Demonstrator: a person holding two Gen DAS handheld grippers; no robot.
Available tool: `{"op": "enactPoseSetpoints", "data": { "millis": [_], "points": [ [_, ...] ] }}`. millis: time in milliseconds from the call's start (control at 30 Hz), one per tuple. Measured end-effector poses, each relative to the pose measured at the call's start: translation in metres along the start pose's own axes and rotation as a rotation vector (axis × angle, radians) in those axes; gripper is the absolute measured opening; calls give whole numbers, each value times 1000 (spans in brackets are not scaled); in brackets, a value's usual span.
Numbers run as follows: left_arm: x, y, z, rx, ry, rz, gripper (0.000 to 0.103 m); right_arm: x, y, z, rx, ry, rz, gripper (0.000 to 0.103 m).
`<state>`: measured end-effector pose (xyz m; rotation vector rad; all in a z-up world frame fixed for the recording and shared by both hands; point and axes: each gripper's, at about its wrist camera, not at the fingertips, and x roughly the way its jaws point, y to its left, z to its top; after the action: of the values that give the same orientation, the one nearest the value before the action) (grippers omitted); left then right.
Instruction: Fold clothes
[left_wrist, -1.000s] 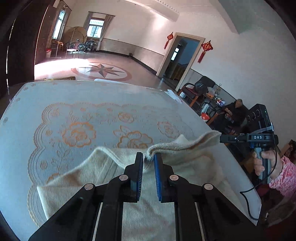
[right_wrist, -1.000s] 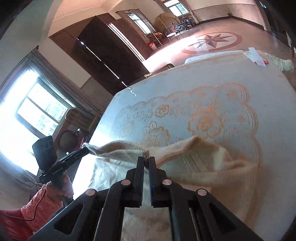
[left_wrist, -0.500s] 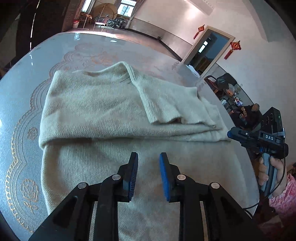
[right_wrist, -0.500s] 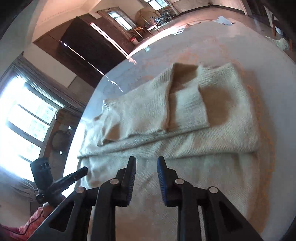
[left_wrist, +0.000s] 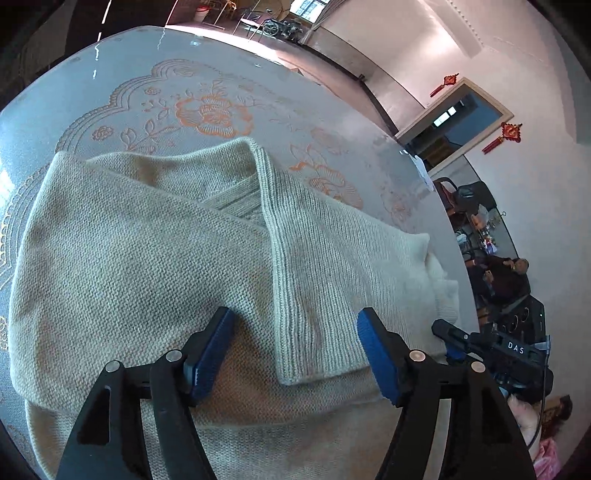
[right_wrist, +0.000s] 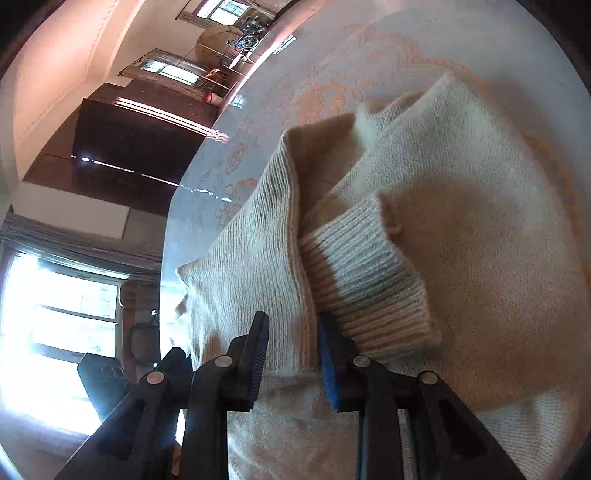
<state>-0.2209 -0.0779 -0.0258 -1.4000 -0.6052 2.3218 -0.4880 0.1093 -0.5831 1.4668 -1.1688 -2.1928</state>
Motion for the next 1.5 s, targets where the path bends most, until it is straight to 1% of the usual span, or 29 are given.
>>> {"op": "enactPoseSetpoints", "data": {
  "millis": [33,67,133,167,233,267,400,433,500,567,600,633,667,700,733,767,833,867,900,1000,1100,1167,1200,1233,1267,1333,1367,1467,1500],
  "points": [
    [0,-4,0,26,5,2,68,2,0,1,-8,8,-11,7],
    [1,-7,0,58,10,7,62,4,1,3,-17,14,-18,6],
    [4,-14,1,109,56,10,14,0,9,2,-57,18,-2,6],
    [1,-16,1,119,54,-4,10,-2,14,1,-76,19,9,5],
    [-8,-18,2,121,36,-45,9,-15,26,3,-101,4,55,5],
    [-14,-18,2,113,21,-71,9,-22,31,1,-116,-1,68,5],
    [-35,-12,-4,91,-17,-122,9,-46,47,-11,-183,-11,98,5],
    [-36,-10,-8,97,-15,-111,9,-45,45,-14,-197,-3,74,5],
    [-31,-6,-17,124,11,-59,9,-44,40,-21,-225,15,23,5],
    [-25,0,-27,127,46,-5,9,-28,29,-27,-263,58,-105,9],
    [-23,5,-33,116,69,22,12,-21,23,-30,-282,75,-175,10],
    [-20,10,-38,106,92,50,14,-21,21,-32,-293,64,-235,12],
    [-26,12,-42,89,69,77,14,-22,19,-35,-302,45,-281,13],
    [-32,14,-46,73,46,104,16,-30,22,-36,-300,-8,-252,14],
    [-38,12,-44,65,9,132,19,-38,26,-37,-301,-60,-225,21],
    [-42,9,-41,63,-34,143,21,-44,35,-37,-325,-105,-209,24],
    [-45,1,-32,65,-103,154,38,-38,62,-36,-428,-127,-211,25],
    [-43,-6,-26,80,-123,156,42,-34,75,-36,-481,-134,-214,25],
    [-36,-16,-18,106,-122,162,44,-25,88,-36,-542,-121,-232,25],
    [-11,-44,3,213,-102,182,44,5,120,-40,-704,-96,-302,24],
    [18,-60,21,335,-59,248,45,30,132,-30,-771,-60,-347,24],
    [35,-58,31,382,-36,299,50,35,118,-21,-767,-39,-378,24],
    [45,-52,36,377,-21,332,53,42,108,-17,-743,-24,-410,24],
    [55,-46,40,372,-6,365,61,49,98,-14,-716,-5,-444,24],
    [56,-39,42,354,-7,353,64,56,85,-11,-669,22,-473,25],
    [55,-29,43,333,-29,343,71,54,73,-8,-615,-24,-401,26],
    [58,-26,43,331,-13,359,74,52,67,-7,-593,-41,-370,27],
    [44,-22,44,295,-8,342,75,44,70,-3,-596,-11,-353,26],
    [31,-19,41,277,-26,318,75,32,71,-4,-588,-34,-327,26]
  ]
}}
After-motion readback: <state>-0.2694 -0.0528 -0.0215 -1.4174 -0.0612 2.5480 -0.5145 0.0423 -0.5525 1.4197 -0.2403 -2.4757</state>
